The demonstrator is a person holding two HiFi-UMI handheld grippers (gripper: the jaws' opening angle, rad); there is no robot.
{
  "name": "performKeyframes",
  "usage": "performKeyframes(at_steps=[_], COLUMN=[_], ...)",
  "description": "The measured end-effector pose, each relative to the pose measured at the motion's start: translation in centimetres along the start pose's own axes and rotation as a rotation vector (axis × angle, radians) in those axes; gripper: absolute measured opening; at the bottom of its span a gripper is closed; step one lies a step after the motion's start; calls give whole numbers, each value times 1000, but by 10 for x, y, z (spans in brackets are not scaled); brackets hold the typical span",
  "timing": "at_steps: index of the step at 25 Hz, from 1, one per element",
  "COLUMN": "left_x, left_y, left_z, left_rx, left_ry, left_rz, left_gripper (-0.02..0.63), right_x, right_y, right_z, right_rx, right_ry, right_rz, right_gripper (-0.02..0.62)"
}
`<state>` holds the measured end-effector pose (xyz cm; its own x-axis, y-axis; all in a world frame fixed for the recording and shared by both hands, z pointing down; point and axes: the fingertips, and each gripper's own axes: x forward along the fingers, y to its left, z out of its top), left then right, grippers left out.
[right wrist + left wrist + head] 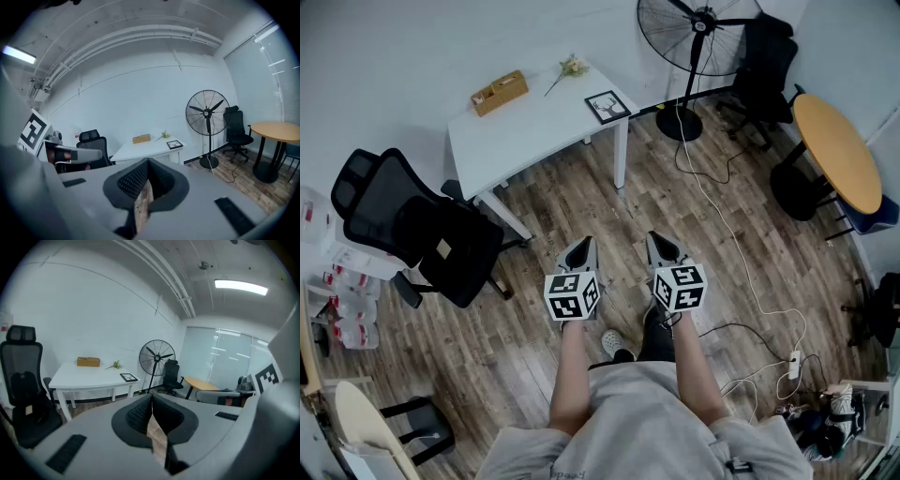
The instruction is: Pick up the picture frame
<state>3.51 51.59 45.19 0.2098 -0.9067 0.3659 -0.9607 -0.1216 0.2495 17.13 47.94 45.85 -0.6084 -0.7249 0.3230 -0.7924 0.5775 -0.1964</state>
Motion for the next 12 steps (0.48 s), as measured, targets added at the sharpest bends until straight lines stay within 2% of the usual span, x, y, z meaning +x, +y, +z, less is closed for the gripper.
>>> performKeyframes(at_steps=[3, 6, 8, 10, 12], left_x=[-4, -3, -2, 0, 1], left_y=[0, 1, 2, 5, 11], left_z=[5, 6, 4, 1, 0], left_rx=[-43, -45, -86, -106, -89], left_ry=[-41, -61, -70, -65, -57], left_rz=[-9, 5, -7, -8, 13], left_gripper=[27, 28, 26, 26, 26], right_x=[-4, -6, -6, -6, -3], right_y=[-1, -7, -13, -17, -20], right_z=[-1, -6, -11, -13, -13], right_rx=[1, -44, -65, -36, -11], right_ry=[-1, 28, 43, 38, 33], right_rz=[-4, -24, -37, -39, -38], right_gripper=[21, 21, 21, 21, 21])
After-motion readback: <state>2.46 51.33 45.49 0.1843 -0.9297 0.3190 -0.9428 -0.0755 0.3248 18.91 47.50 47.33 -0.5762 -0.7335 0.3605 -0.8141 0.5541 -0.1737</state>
